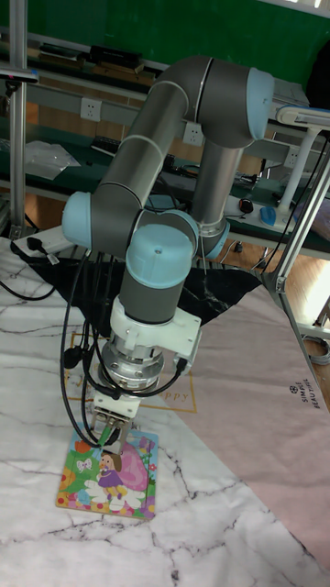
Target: Assemble one piece of a puzzle
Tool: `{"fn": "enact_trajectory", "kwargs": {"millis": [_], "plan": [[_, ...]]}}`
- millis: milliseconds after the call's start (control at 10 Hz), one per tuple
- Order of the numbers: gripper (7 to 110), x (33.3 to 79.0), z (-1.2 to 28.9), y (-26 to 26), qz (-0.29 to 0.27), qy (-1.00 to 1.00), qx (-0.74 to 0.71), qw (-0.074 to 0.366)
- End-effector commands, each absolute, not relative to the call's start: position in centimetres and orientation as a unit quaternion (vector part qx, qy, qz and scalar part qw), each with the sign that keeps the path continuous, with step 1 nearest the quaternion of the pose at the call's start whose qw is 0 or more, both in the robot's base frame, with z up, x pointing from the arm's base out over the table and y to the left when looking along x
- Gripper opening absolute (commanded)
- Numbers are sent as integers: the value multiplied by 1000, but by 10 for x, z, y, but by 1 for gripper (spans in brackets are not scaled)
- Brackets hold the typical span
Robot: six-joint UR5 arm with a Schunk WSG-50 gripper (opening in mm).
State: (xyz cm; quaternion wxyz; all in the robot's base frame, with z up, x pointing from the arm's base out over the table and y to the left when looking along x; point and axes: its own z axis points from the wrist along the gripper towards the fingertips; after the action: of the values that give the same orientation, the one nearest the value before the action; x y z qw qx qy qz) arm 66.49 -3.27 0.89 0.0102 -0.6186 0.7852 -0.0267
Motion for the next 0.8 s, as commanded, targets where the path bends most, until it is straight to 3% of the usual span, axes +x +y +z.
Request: {"fn": "enact_trajectory", "kwargs": {"millis": [0, 700], "plan": [[7, 665, 12, -22, -24, 786, -618, 14], [7, 664, -1, 23, 2, 778, -627, 36]]}}
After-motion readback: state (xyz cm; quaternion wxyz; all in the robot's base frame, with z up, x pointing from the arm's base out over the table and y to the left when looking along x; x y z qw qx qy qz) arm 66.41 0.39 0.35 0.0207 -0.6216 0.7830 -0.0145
